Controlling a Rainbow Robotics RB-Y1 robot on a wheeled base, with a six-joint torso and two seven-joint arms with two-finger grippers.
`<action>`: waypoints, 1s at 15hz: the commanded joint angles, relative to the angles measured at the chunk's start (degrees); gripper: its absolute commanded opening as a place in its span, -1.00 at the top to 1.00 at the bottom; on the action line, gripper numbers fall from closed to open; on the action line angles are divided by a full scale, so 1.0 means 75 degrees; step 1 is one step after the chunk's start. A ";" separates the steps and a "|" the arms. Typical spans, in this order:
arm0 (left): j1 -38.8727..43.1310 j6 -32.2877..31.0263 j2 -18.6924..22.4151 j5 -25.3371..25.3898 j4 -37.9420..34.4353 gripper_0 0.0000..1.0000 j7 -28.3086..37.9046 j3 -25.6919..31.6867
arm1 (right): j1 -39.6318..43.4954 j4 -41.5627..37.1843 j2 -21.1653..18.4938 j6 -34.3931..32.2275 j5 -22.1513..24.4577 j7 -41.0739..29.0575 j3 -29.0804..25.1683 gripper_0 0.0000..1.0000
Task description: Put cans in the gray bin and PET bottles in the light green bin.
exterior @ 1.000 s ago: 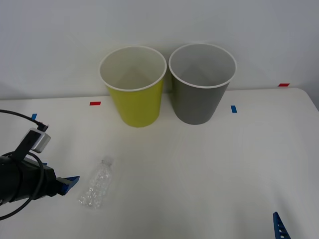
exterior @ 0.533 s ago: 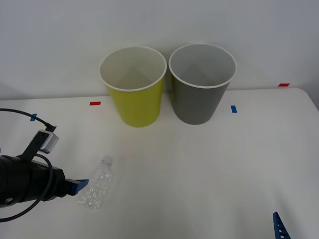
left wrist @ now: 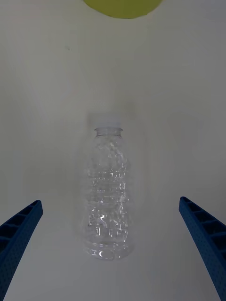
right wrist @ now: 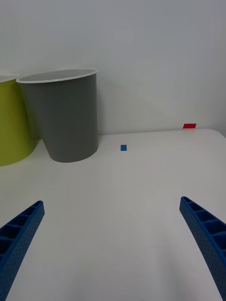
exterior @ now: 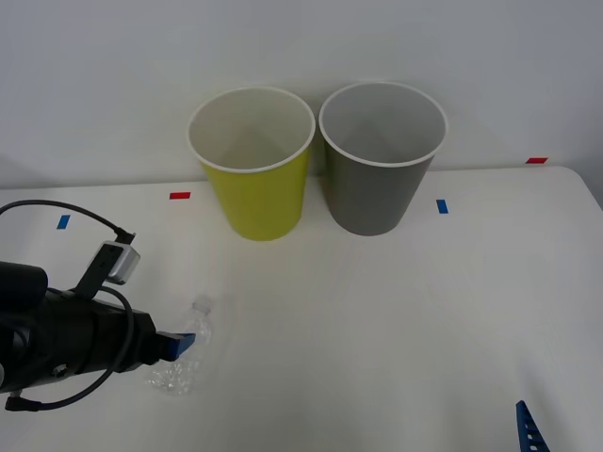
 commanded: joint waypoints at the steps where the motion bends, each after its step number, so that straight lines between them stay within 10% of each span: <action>1: -0.0387 0.0157 0.0007 -0.0514 0.0001 -1.00 0.0144 -0.0599 | 0.0000 0.0000 0.0000 0.0000 0.0000 0.0000 0.0000 -1.00; 15: -0.1407 0.0380 -0.0309 -0.1357 0.0962 -1.00 0.1398 -0.2052 | 0.0000 0.0000 0.0000 0.0000 0.0000 0.0000 0.0000 -1.00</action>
